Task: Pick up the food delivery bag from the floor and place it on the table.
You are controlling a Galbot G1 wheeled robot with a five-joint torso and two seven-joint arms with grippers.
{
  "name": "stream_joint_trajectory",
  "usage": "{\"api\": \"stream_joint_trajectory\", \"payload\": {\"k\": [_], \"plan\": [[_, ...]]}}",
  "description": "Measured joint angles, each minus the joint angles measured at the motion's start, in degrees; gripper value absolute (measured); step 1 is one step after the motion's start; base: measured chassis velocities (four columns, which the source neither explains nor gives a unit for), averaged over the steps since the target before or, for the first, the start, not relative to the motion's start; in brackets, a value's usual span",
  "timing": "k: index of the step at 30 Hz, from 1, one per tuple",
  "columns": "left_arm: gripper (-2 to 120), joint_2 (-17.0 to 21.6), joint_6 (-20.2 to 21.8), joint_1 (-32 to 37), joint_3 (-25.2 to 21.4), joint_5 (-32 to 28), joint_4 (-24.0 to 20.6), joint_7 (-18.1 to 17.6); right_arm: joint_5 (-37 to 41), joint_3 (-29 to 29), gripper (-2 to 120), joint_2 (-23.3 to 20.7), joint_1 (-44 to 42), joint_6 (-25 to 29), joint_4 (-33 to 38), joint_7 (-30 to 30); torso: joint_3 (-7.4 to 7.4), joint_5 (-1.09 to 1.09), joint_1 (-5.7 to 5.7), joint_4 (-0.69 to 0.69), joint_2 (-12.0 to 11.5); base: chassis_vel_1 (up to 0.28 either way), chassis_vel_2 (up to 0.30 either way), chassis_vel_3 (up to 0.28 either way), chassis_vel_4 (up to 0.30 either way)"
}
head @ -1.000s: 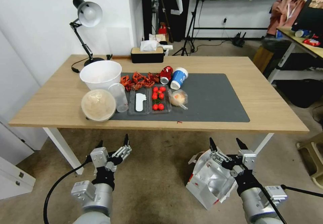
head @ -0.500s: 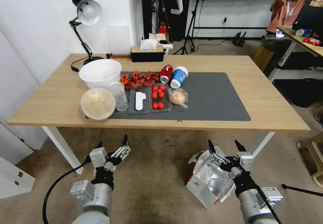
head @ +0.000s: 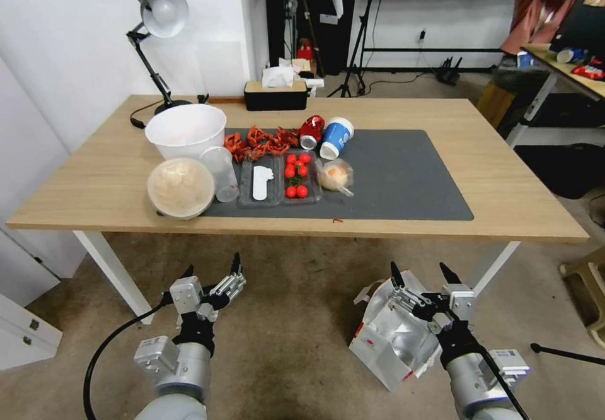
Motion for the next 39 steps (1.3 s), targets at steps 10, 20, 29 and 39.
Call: {"api": "stream_joint_trajectory", "payload": {"k": [10, 20, 29, 39], "plan": [[100, 0.44, -0.63, 0.02, -0.12, 0.13, 0.48, 0.17, -0.33, -0.12, 100, 0.46, 0.07, -0.02, -0.67, 0.01, -1.53, 0.00, -1.10, 0.00, -2.62, 0.000, 0.000, 0.000, 0.000], [100, 0.42, -0.60, 0.04, 0.02, 0.43, 0.58, 0.11, -0.40, -0.38, 100, 0.74, 0.18, 0.09, -0.88, -0.01, -3.05, 0.00, -2.22, 0.00, -5.29, 0.000, 0.000, 0.000, 0.000], [100, 0.09, -0.88, 0.26, 0.12, 0.93, 0.52, 0.11, -0.38, -0.34, 100, 0.54, -0.06, 0.15, -0.53, -0.25, -4.33, 0.00, -3.24, 0.00, -7.58, 0.000, 0.000, 0.000, 0.000], [100, -0.13, -1.12, 0.50, 0.23, 1.40, 0.23, 0.08, -0.28, -0.33, 100, 0.19, -0.42, 0.16, 0.06, -0.38, -5.96, 0.00, -4.39, 0.00, -10.35, 0.000, 0.000, 0.000, 0.000]]}}
